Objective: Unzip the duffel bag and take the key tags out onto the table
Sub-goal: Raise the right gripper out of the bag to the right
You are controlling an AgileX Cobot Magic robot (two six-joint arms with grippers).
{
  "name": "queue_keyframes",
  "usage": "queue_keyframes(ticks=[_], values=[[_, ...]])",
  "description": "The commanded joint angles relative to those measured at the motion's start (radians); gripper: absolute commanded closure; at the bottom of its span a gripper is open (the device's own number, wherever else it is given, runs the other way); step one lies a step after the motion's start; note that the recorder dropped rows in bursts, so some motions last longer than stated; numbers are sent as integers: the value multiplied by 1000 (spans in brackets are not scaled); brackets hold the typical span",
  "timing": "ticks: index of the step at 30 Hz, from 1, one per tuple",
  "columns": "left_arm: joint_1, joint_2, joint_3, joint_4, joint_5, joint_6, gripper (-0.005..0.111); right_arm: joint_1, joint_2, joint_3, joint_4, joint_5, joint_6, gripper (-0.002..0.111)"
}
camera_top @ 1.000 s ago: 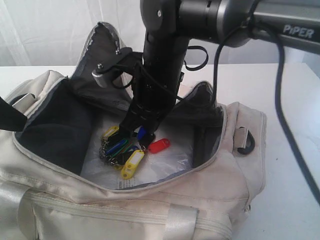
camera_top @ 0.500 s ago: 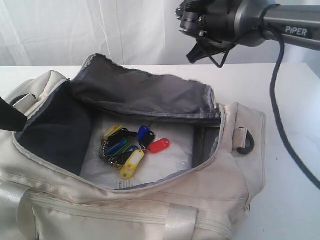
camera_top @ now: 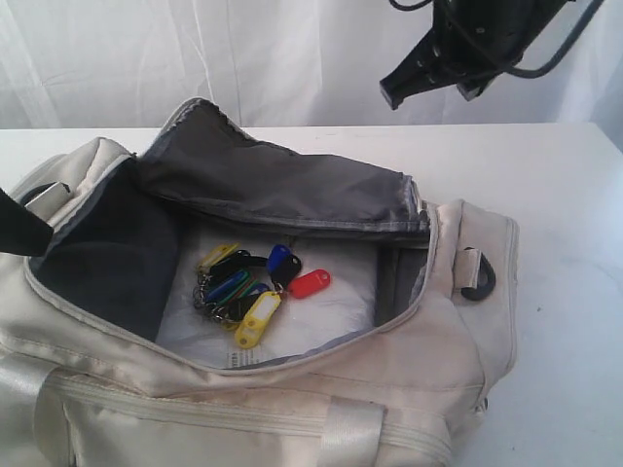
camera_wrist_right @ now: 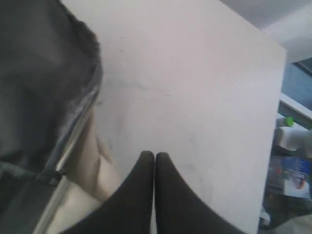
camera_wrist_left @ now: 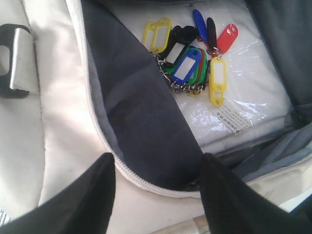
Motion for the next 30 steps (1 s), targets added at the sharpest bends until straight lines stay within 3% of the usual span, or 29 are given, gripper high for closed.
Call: queue_keyframes(ticks=[1,5,13,20,25,30], values=[[-5,-12,7,-23,20,15,51,-6,-74,-6,83,6,-42,95],[-5,-12,7,-21,22,15,51,-13,-161,12,93,6,-21,78],[-5,-12,7,-23,25,15,51,-21,-374,313,95,6,21,74],[-5,-12,7,-25,25,15,51,-117,-518,616,50,-270,272,67],[-5,-12,7,-30,25,15,51,-223,-523,679,159,-317,197,68],[-5,-12,7,-46,30,27,51,-370,-489,666,509,-364,-89,70]])
